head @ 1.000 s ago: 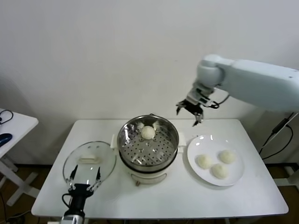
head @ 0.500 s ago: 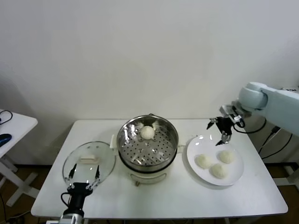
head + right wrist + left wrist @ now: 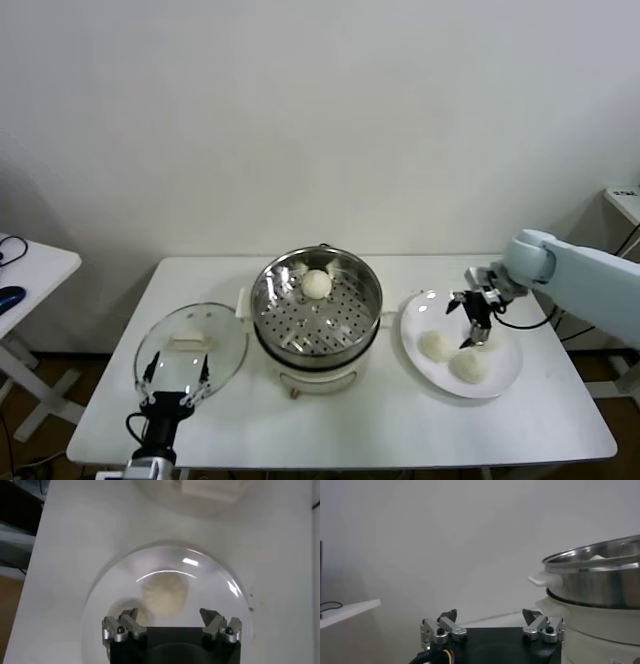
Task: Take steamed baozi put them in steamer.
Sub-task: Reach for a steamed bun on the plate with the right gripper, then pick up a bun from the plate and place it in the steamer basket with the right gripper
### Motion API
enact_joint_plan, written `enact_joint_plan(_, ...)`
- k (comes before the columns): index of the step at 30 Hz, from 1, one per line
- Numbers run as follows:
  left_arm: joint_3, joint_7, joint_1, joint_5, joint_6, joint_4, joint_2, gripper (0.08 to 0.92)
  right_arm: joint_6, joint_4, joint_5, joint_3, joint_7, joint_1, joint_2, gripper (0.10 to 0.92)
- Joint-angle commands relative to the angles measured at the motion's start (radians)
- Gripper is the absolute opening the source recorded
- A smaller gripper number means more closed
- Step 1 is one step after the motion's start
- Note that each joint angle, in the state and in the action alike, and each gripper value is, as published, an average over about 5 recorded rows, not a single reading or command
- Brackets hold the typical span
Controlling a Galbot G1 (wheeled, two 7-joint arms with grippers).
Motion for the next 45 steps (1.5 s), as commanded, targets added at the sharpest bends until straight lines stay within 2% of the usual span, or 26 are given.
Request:
enact_joint_plan(1, 0.001, -0.001, -0.001, 0.002, 0.002, 0.002, -0.001, 0.823, -0.012, -0.050, -0.017, 0.047, 0.011, -0.088, 0.041, 0.823)
enact_joint_plan(23, -0.003, -0.002, -0.005, 0.001, 0.000, 0.015, -0.004, 0.823, 0.001, -0.138, -0.044, 0.087, 0.001, -0.132, 0.115, 0.821)
enact_joint_plan(25, -0.003, -0.002, -0.005, 0.001, 0.000, 0.015, -0.004, 0.823, 0.002, -0.142, -0.045, 0.089, -0.002, -0.132, 0.119, 0.811)
enact_joint_plan(33, -0.001, -0.003, -0.006, 0.001, 0.000, 0.016, -0.007, 0.823, 0.006, -0.151, -0.049, 0.095, -0.009, -0.136, 0.125, 0.685)
enact_joint_plan(40, -0.002, -0.003, -0.005, 0.001, 0.001, 0.014, -0.007, 0.823, 0.008, -0.150, -0.041, 0.101, -0.008, -0.129, 0.123, 0.655)
enact_joint_plan(45, -0.002, -0.003, -0.005, 0.002, 0.001, 0.013, -0.007, 0.823, 0.001, -0.125, 0.031, 0.077, -0.005, -0.057, 0.108, 0.647)
